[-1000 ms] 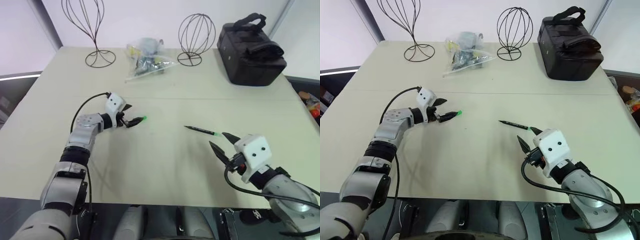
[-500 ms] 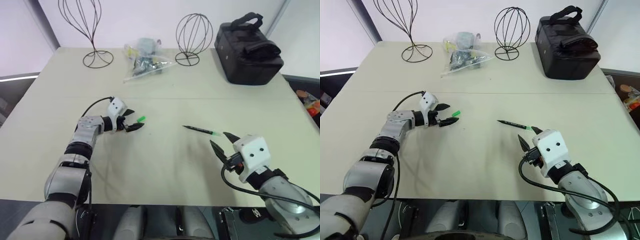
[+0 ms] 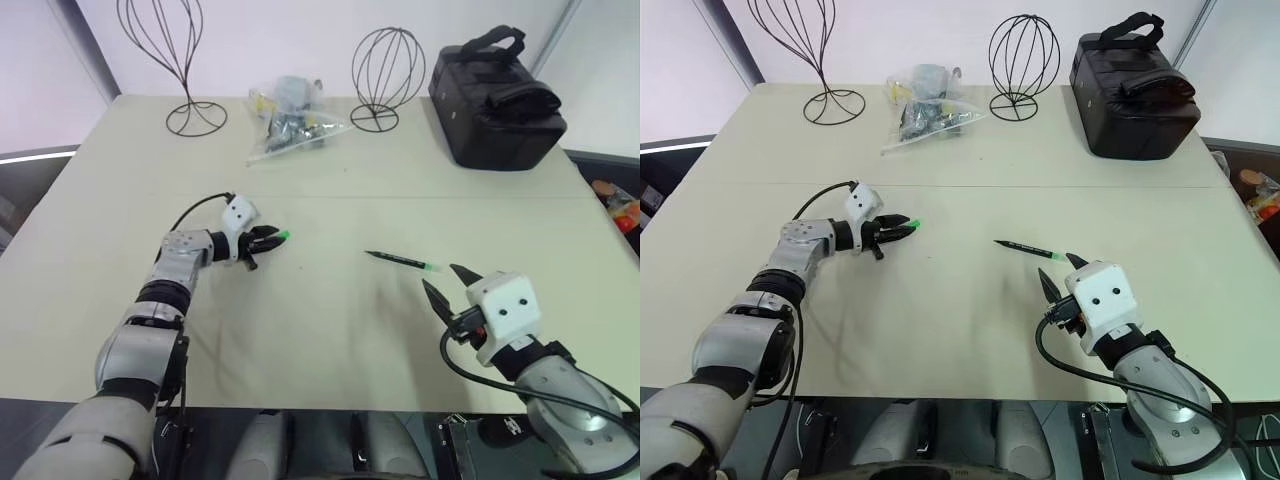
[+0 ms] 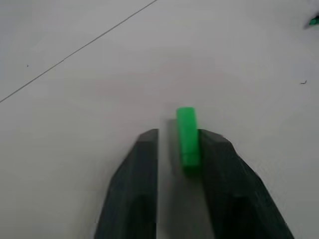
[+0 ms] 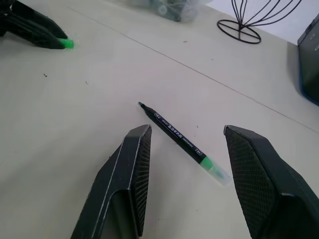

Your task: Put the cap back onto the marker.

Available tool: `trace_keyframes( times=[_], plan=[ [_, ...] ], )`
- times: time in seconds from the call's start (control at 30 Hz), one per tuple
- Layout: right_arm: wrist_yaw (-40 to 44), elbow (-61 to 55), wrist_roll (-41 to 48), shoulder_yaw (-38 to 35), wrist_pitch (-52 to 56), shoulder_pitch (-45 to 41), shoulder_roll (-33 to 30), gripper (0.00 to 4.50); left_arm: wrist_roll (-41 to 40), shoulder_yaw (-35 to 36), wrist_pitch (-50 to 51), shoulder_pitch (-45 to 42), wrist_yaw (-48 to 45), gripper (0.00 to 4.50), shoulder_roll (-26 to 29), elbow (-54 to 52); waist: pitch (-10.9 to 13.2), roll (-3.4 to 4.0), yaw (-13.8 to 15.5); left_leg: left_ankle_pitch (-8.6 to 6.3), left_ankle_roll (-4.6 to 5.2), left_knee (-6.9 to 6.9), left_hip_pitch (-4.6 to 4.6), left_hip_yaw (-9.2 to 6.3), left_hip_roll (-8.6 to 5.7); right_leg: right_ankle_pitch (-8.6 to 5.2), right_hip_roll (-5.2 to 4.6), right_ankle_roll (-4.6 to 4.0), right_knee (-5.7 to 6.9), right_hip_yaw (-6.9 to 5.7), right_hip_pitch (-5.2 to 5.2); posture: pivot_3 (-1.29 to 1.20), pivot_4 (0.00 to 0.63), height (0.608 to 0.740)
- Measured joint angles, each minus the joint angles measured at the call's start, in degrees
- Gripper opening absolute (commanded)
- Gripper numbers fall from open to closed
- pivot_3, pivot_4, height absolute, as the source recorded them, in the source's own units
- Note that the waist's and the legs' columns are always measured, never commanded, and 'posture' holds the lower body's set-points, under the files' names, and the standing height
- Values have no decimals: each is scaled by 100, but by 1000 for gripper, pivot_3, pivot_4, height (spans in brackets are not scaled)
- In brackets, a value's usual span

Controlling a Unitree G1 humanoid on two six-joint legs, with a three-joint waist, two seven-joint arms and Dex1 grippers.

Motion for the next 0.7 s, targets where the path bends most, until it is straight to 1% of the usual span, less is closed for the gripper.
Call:
trace_keyframes(
  times=[0.37,0.4,0.43,0.47,0.5,0.7],
  plan=[
    [137,0,3,-1,0,-50,-19,2345,135,2,-264,1,-117,1564,26,54,0,0,-5,0,0,0,0,0,0,0,1,0,1,0,0,0,150,740],
    [153,0,3,-1,0,-51,-21,2345,139,2,-284,1,-126,1038,27,65,0,0,-5,0,0,0,0,0,0,0,0,0,1,0,0,0,150,740],
    [163,1,3,-1,0,-52,-21,2345,143,-1,-301,1,-150,749,27,73,0,0,-6,0,0,0,0,0,0,0,0,0,1,0,0,0,150,740],
    [169,0,3,-1,0,-54,-21,2345,158,-18,-346,2,-216,312,26,77,0,0,-6,0,0,0,1,0,0,0,0,0,1,0,0,0,150,740],
    [172,1,3,-1,0,-57,-21,2345,178,-21,-361,2,-227,33,29,95,0,0,-6,0,0,0,2,0,0,0,1,0,3,0,0,0,150,740],
    [179,0,2,-2,0,-52,-20,2345,201,-13,-399,2,-208,33,35,140,-2,-3,-7,0,0,1,7,1,0,0,1,0,10,1,1,0,150,740]
  ],
)
